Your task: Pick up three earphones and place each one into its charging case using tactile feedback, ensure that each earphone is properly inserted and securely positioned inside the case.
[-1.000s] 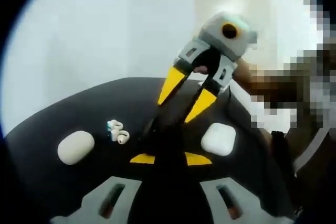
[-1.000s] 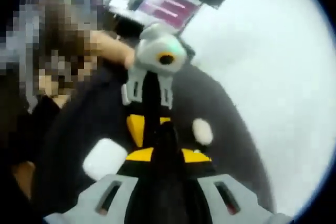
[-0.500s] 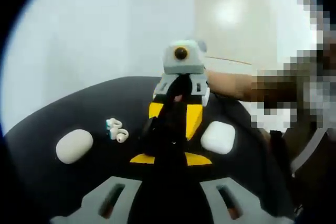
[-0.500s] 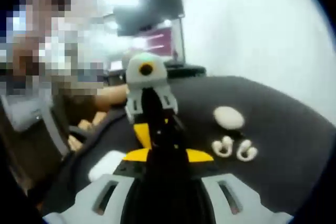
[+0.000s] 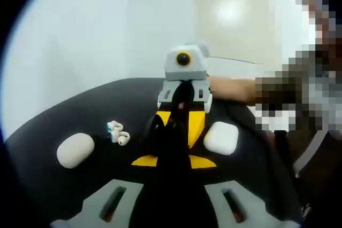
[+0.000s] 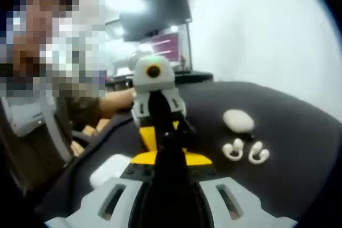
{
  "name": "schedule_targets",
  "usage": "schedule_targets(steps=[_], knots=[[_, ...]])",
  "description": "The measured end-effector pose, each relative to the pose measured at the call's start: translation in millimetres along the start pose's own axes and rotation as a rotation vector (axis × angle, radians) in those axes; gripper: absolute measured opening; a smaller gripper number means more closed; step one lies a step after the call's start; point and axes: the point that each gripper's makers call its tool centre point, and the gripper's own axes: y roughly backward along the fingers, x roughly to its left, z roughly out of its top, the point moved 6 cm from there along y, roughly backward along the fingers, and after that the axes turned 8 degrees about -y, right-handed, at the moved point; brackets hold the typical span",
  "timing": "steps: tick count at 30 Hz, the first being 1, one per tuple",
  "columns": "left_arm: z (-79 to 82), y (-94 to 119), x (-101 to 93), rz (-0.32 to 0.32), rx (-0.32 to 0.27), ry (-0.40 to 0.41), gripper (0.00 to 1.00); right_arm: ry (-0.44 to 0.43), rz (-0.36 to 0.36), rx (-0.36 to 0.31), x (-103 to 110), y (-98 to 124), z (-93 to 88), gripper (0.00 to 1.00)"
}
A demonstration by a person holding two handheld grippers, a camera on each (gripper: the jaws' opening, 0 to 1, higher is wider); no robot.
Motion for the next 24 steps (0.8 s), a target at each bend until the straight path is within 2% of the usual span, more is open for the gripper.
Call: schedule_targets(steps=[5,8,10,14,18,24], knots=[[1.7,2,-0.6,-0.004,-0.015,0.006,0.2,0.024,-0.025,0.016,2,8,-5.3,0.18],[1.8,3,0.6,-0.005,-0.022,0.018,0.2,0.01,-0.021,0.006,0,5,-5.5,0.18],[4.4,4,-0.1,-0.019,-0.049,0.038,0.2,0.005,-0.021,0.004,1,4,-5.3,0.18],[6.7,6,2.9,-0.011,-0.081,0.054,0.2,0.047,-0.027,0.005,3,-2,-4.9,0.18],[4.1,4,3.6,-0.01,-0.069,0.042,0.16,0.078,-0.029,0.012,5,-8,-4.7,0.18],[2.0,4,3.0,-0.019,-0.066,0.035,0.14,0.068,-0.026,0.005,1,-8,-5.5,0.18]])
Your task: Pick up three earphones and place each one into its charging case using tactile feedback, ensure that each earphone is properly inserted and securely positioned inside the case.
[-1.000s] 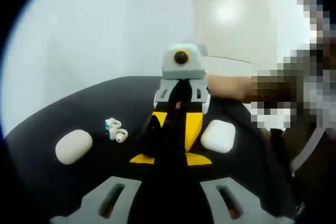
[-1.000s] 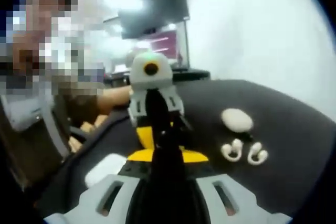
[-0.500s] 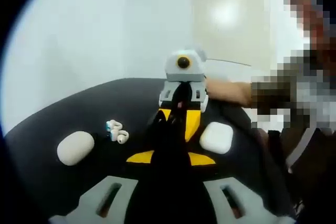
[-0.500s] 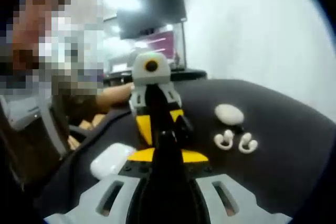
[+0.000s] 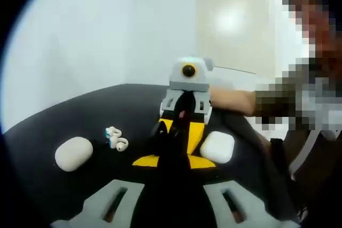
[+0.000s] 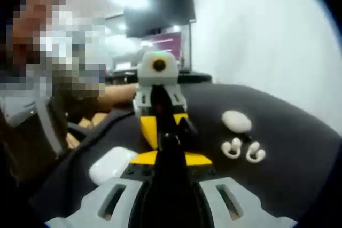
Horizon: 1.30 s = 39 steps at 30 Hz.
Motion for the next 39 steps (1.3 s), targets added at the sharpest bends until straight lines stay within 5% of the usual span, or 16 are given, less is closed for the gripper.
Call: schedule_targets(steps=[39], knots=[[4.9,-5.6,-4.7,-0.009,0.01,-0.046,0.14,-0.001,0.019,0.015,4.1,6.5,-2.3,0.21]])
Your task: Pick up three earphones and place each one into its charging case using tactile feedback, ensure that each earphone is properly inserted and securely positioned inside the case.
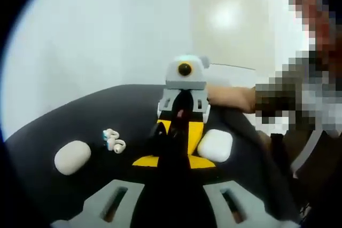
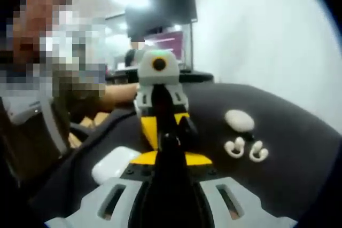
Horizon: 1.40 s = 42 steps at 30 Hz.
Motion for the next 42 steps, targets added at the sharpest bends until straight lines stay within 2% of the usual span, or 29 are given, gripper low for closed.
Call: schedule_targets(steps=[2,4,5,6,7,8,9,10,11,12,13,15,19,24,27,28,32,36,38,42], knots=[[0.1,0,-0.4,-0.001,0.001,0.001,0.14,-0.009,0.011,-0.013,1,9,3.1,0.23],[0.0,0,-0.1,-0.001,0.001,0.002,0.14,-0.033,-0.001,-0.076,-1,28,14.3,0.23],[0.1,0,0.1,-0.001,0.001,0.003,0.14,-0.044,-0.023,-0.16,-4,39,25.0,0.23],[0.1,1,0.5,-0.001,0.001,0.002,0.14,-0.095,-0.053,-0.265,-10,49,36.8,0.23],[0.1,1,0.8,-0.001,0.001,0.001,0.14,-0.138,-0.071,-0.313,-14,55,42.5,0.22],[0.1,1,0.9,-0.001,0.001,-0.001,0.14,-0.216,-0.122,-0.371,-25,64,51.3,0.21],[0.1,1,1.1,-0.001,0.001,-0.003,0.14,-0.24,-0.175,-0.375,-33,68,55.0,0.21],[-0.1,1,1.2,-0.001,0.001,-0.002,0.14,-0.248,-0.242,-0.362,-41,70,56.8,0.21],[-0.2,1,1.1,-0.001,0.001,-0.005,0.14,-0.217,-0.311,-0.327,-47,69,57.4,0.21],[-0.3,2,1.2,0.0,0.002,-0.005,0.14,-0.183,-0.346,-0.299,-51,68,58.1,0.21],[-0.4,2,1.3,0.0,0.002,-0.005,0.14,-0.19,-0.375,-0.271,-54,64,57.9,0.21],[-0.5,2,2.0,0.001,0.002,-0.007,0.14,-0.222,-0.386,-0.189,-57,52,58.0,0.21],[-0.9,2,2.2,0.002,0.003,-0.01,0.14,-0.18,-0.416,0.013,-71,23,63.2,0.21],[-1.3,2,2.0,0.004,0.004,-0.013,0.14,-0.166,-0.384,0.265,-86,-11,56.8,0.21],[-1.3,2,2.2,0.005,0.004,-0.015,0.14,-0.117,-0.387,0.368,-98,-22,52.7,0.21],[-1.4,1,2.1,0.005,0.004,-0.016,0.14,-0.101,-0.392,0.384,-102,-25,52.7,0.21],[-1.3,0,1.9,0.004,0.005,-0.017,0.14,-0.127,-0.374,0.392,-109,-35,52.3,0.21],[-0.9,-1,1.7,0.004,0.006,-0.02,0.14,-0.138,-0.367,0.45,-113,-39,44.6,0.2],[-0.7,-2,1.3,0.005,0.006,-0.02,0.14,-0.172,-0.364,0.465,-117,-39,43.2,0.16],[0.1,-4,-0.3,0.007,0.007,-0.024,0.14,-0.143,-0.373,0.458,-113,-33,42.6,0.14]])
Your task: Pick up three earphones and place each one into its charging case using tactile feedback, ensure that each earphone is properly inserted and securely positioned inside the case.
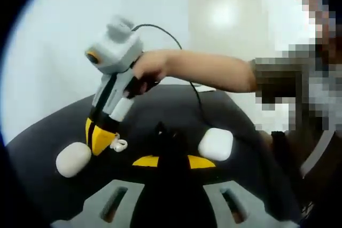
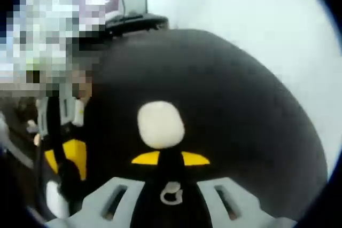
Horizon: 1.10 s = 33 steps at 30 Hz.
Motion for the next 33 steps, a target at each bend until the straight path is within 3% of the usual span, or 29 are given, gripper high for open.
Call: schedule_targets(steps=[6,10,13,15,19,21,27,33], knots=[[1.3,-1,-1.3,0.0,0.0,-0.001,0.14,-0.061,0.007,-0.098,4,16,-2.7,0.14],[1.4,0,-0.8,-0.001,-0.001,0.002,0.14,-0.059,0.011,-0.17,4,33,5.8,0.14],[1.2,0,-0.3,0.0,-0.001,0.002,0.15,-0.075,0.119,-0.27,22,47,27.2,0.14],[0.9,0,0.5,-0.001,-0.001,0.005,0.15,-0.073,0.197,-0.292,40,52,38.5,0.14],[0.2,1,0.8,0.0,-0.001,0.002,0.15,-0.065,0.245,-0.25,64,44,43.7,0.14],[-0.3,2,0.9,0.0,0.0,0.001,0.15,-0.051,0.235,-0.168,69,31,36.1,0.14],[-1.9,4,1.6,0.0,0.001,-0.005,0.15,-0.129,0.245,-0.06,68,2,14.3,0.14],[-2.8,4,1.5,-0.002,0.002,-0.004,0.14,-0.174,0.272,-0.042,72,-6,6.6,0.14]])
